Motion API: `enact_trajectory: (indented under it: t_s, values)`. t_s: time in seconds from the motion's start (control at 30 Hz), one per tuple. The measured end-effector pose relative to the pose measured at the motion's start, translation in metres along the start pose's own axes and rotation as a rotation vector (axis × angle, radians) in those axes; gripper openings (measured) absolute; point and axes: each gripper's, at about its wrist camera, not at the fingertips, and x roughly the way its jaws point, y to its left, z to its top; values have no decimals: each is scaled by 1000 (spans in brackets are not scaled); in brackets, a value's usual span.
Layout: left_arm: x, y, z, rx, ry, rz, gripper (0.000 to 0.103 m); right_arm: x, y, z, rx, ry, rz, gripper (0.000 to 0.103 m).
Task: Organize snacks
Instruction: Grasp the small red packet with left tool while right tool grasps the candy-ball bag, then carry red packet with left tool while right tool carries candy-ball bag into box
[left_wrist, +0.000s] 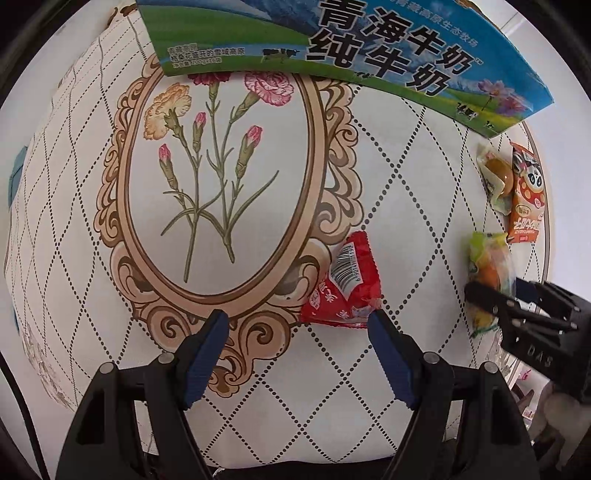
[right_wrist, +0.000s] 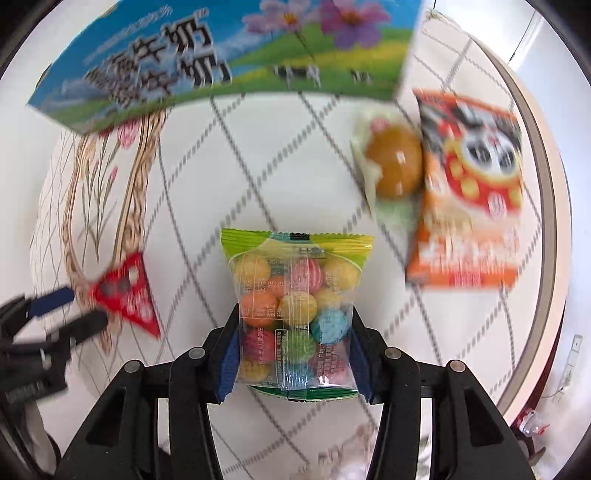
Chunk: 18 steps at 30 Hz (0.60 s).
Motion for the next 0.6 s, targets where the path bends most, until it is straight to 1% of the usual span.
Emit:
enact_trajectory:
  t_s: [0.13, 0.17, 0.3, 0.4, 0.43, 0.6]
  values:
    - [13, -18, 2, 26, 31, -15, 76, 3, -6, -22, 21, 16, -3, 55]
    - [16, -23, 3, 33, 34, -18, 76, 4, -9, -25, 41, 13, 3, 57]
    - [30, -33, 6, 37, 43, -25, 76, 5, -21, -25, 104, -9, 24, 57]
    - [38, -33, 8, 28, 55, -25, 45, 3, -27, -22, 122, -19, 27, 57]
    - [43, -34, 13, 27, 56, -22, 45, 4, -29, -21, 130, -19, 29, 57]
    - [36, -36, 8, 33, 32, 0, 41, 11, -29, -18, 124, -31, 24, 55]
